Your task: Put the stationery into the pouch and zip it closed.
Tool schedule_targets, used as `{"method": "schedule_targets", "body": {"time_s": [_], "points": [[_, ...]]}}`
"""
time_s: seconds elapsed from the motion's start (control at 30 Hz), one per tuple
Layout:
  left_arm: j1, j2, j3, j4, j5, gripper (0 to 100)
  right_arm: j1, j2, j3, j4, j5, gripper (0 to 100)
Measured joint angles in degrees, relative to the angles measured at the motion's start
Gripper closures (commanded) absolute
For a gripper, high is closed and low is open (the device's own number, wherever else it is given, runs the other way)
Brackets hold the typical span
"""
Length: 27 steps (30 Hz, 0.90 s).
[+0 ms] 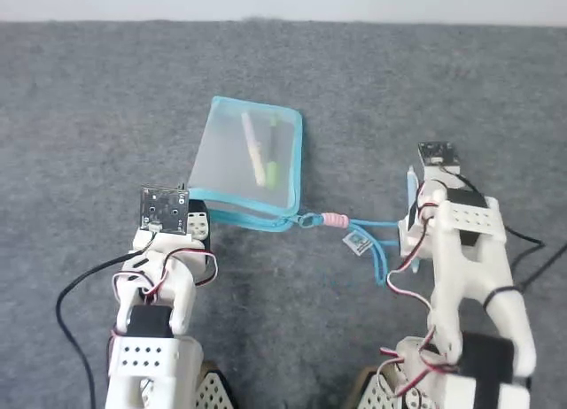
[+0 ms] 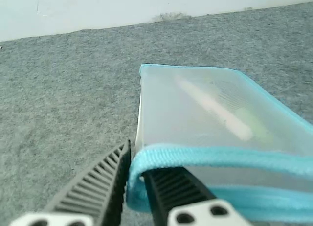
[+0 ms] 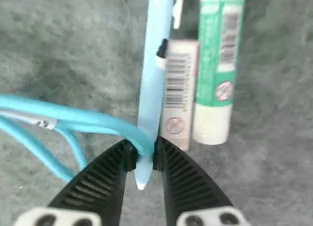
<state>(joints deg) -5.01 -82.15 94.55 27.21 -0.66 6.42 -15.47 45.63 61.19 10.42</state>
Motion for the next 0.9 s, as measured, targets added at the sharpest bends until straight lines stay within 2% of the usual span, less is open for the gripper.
{"method": "schedule_targets", "body": {"time_s": [0.17,0.3,0.43,0.6,0.9], "points": [[0.0,0.0,0.0,0.0,0.0,99,0.0,-4.8,0.0,4.0,3.6,97.8],[0.0,0.0,0.0,0.0,0.0,99,0.0,-7.7,0.0,8.1,7.3,87.6],[0.0,0.0,0.0,0.0,0.0,99,-0.5,-8.2,0.0,9.4,8.7,86.4],[0.0,0.0,0.0,0.0,0.0,99,-5.1,-7.6,0.0,9.4,7.9,86.4],[0.0,0.0,0.0,0.0,0.0,99,-5.4,-1.8,0.0,2.8,4.1,86.5]]}}
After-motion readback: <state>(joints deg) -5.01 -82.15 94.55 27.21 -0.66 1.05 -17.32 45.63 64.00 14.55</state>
